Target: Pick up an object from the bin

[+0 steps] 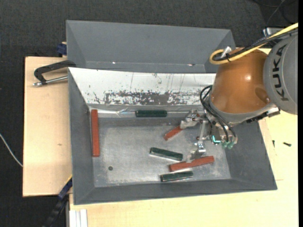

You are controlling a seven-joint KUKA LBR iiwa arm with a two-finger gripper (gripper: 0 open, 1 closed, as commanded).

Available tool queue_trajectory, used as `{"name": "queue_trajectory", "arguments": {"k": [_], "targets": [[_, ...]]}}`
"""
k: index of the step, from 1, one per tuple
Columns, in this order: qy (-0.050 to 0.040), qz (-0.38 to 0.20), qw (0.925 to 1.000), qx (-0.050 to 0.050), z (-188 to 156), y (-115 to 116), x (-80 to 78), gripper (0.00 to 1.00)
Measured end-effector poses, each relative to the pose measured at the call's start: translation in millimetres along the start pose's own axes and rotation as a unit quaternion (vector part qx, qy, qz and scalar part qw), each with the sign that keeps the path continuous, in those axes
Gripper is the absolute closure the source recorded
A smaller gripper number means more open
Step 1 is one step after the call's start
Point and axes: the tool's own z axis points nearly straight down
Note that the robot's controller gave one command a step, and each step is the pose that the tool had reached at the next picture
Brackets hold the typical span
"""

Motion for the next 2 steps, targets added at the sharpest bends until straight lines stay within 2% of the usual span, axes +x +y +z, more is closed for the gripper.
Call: {"name": "queue_trajectory", "arguments": {"k": [1, 2], "targets": [[-0.0042, 0.0, 1.0, 0.0, -4, 0, -1.8, 0.0], [-0.0048, -0.073, 0.9973, 0.0, 55, -27, 6.2, 0.0]]}}
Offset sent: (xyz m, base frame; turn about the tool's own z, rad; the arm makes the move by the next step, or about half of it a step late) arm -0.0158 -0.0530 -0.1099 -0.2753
